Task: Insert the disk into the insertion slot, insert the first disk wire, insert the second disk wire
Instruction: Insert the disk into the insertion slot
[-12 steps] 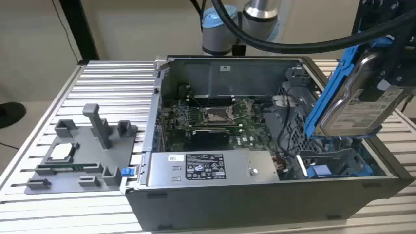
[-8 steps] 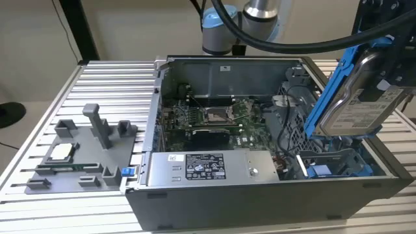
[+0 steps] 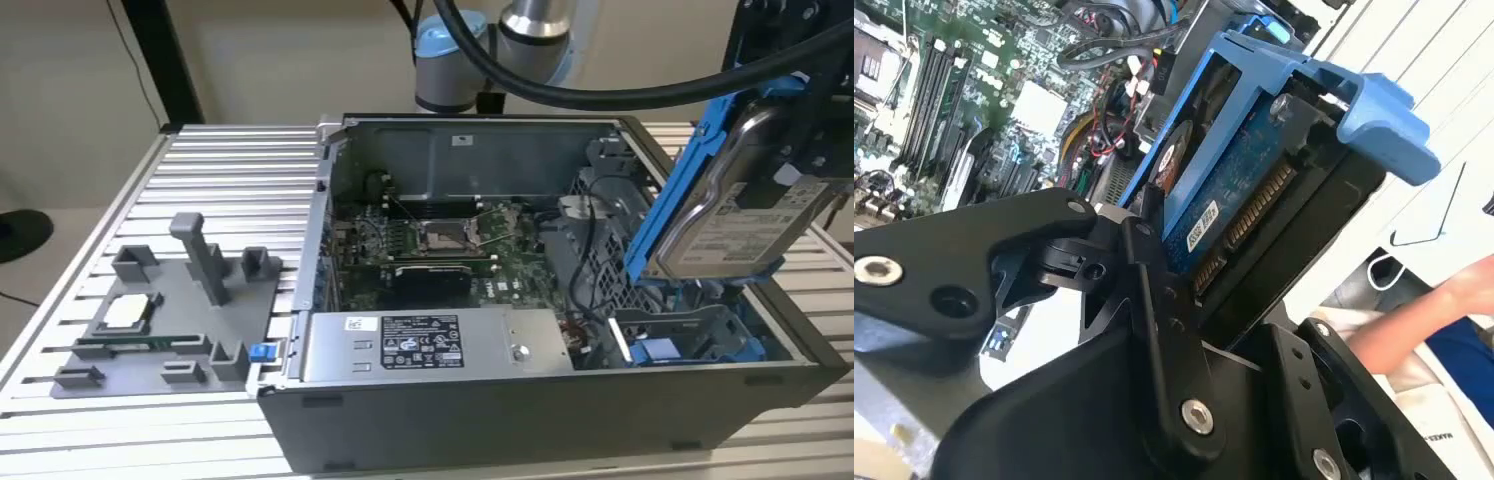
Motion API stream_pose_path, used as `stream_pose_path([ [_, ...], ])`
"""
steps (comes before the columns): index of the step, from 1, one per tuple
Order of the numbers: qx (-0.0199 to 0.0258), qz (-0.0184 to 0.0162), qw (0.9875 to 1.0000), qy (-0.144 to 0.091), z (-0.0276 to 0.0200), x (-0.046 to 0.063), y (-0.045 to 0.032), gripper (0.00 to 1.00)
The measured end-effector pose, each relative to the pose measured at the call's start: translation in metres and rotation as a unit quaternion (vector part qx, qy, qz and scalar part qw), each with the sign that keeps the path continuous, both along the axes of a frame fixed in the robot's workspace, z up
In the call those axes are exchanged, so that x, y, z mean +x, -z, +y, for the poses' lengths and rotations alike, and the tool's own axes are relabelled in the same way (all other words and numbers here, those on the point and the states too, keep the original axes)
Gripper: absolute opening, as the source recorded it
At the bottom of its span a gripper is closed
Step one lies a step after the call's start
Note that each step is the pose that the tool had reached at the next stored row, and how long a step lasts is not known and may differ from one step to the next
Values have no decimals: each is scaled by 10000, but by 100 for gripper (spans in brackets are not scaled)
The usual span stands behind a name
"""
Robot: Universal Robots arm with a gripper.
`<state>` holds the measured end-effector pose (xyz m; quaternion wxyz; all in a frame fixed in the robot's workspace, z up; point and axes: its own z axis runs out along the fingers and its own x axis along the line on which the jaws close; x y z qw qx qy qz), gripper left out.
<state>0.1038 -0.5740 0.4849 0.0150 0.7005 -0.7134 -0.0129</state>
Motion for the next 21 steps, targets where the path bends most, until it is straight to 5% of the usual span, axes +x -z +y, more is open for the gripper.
stream_pose_path([
  [10,0,0,10000,0,-130,41,48,0],
  [21,-1,0,10000,0,-141,115,181,0],
])
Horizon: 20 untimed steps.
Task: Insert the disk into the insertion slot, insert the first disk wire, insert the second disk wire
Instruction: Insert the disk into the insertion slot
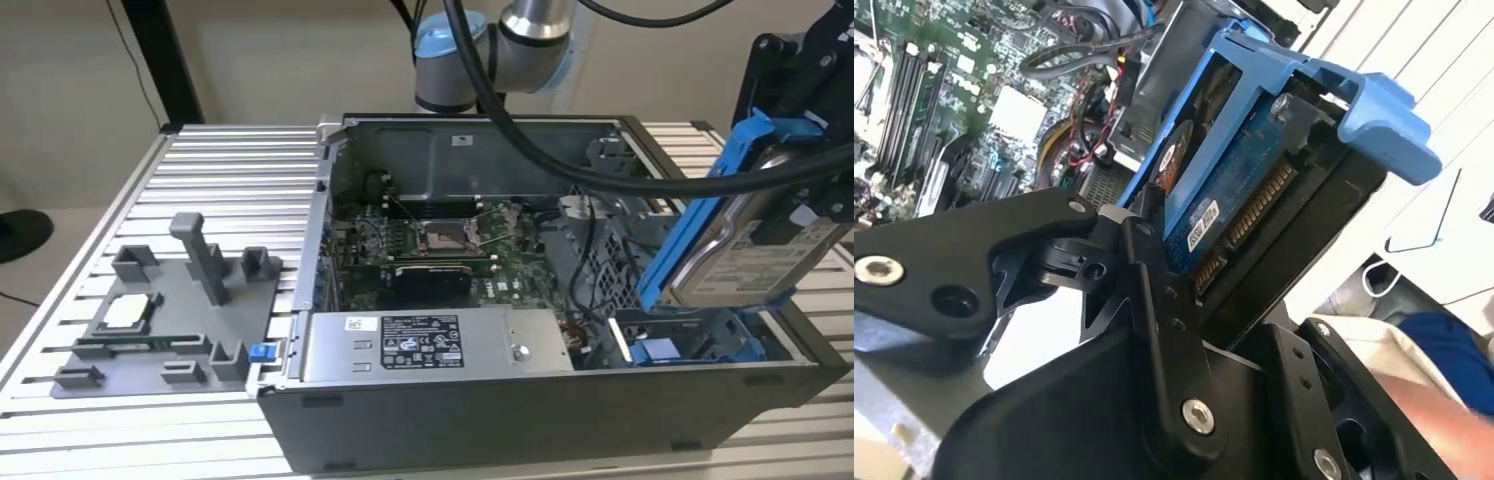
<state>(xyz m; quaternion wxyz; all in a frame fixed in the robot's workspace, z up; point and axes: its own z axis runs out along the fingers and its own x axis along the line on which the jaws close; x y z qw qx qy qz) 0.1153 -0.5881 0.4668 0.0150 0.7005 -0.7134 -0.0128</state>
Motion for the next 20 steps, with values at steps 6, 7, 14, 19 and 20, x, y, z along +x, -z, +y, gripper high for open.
stream_pose_path([
  [6,1,0,10000,0,-2,13,57,0],
  [7,1,0,10000,0,-3,17,73,0],
  [14,1,0,10000,0,-3,46,200,0],
  [19,0,0,10000,0,7,94,289,0],
  [20,1,0,10000,1,12,94,307,0],
])
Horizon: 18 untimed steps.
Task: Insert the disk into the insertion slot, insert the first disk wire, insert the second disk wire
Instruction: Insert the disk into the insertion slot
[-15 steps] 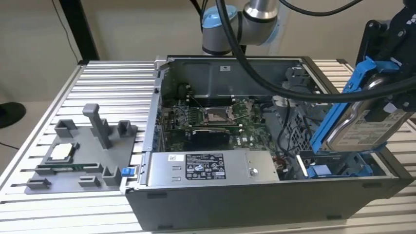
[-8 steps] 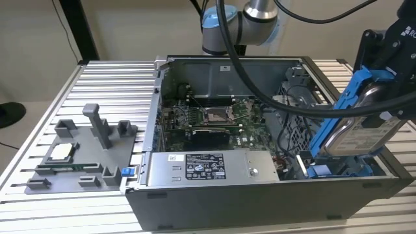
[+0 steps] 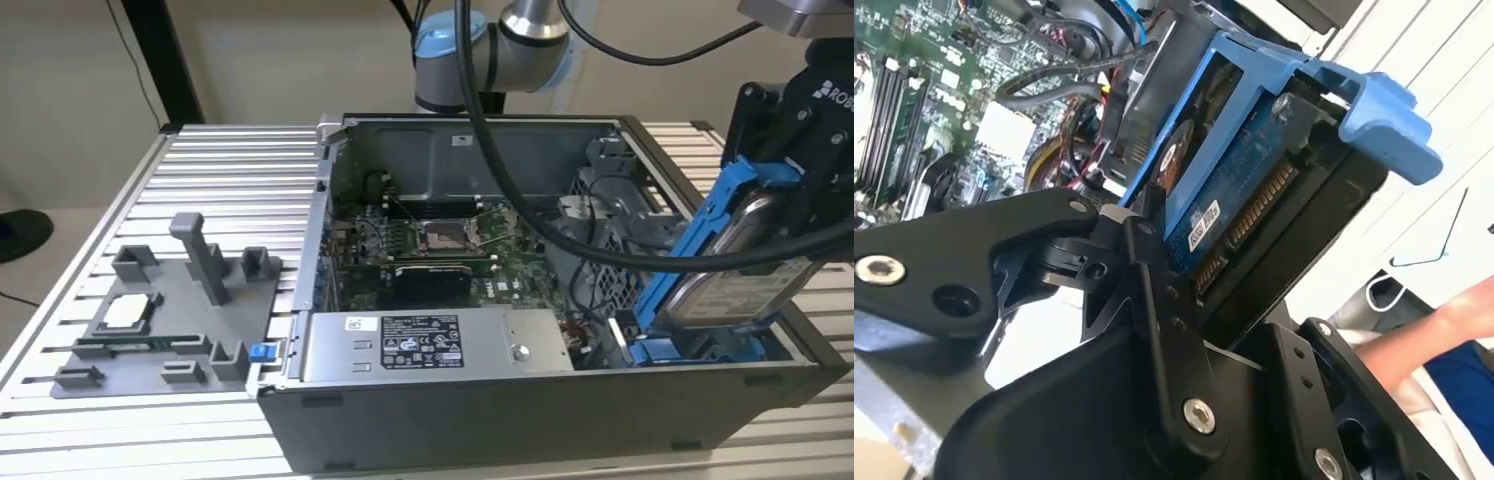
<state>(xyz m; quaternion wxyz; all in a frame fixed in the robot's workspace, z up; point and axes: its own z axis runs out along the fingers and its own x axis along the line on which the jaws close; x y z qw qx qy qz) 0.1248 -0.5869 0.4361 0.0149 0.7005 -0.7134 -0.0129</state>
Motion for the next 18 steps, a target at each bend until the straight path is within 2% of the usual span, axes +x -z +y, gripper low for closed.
stream_pose_path([
  [10,2,0,10000,-1,104,15,184,0],
  [18,2,0,10000,-1,125,28,329,0],
])
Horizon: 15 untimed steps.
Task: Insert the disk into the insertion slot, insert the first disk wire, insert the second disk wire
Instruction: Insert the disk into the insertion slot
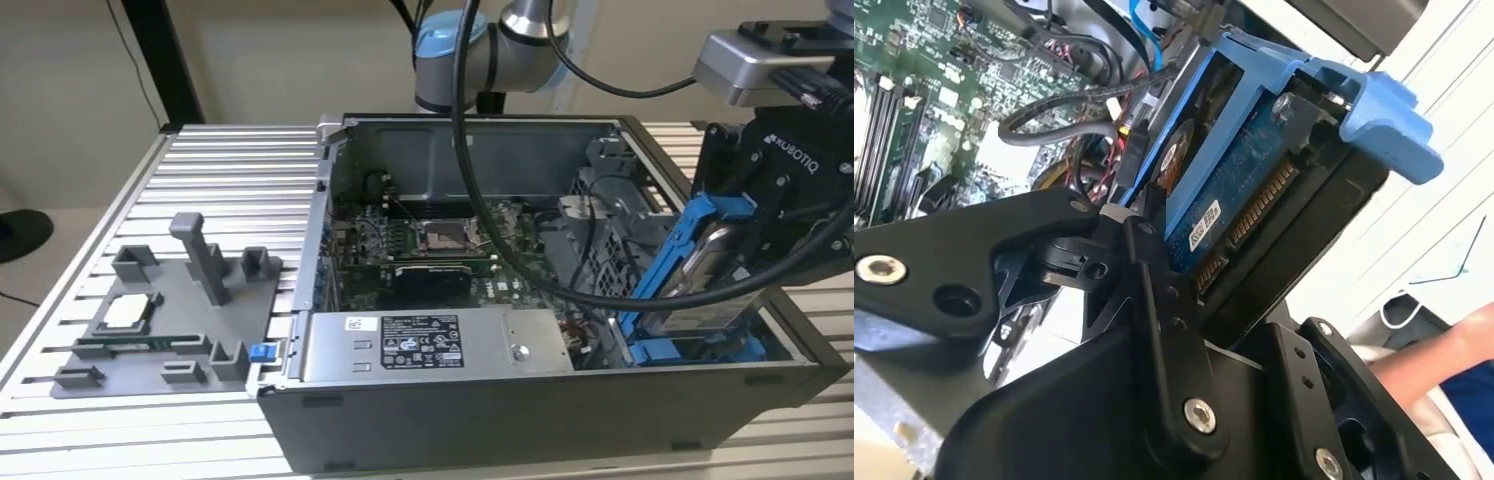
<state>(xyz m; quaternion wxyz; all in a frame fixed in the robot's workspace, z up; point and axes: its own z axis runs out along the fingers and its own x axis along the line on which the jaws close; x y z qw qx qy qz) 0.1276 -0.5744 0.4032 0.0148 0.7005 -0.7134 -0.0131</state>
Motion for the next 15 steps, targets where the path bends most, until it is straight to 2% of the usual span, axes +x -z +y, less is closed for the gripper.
stream_pose_path([
  [12,0,3,10000,0,0,4,219,0],
  [15,-1,3,10000,0,0,4,235,0],
])
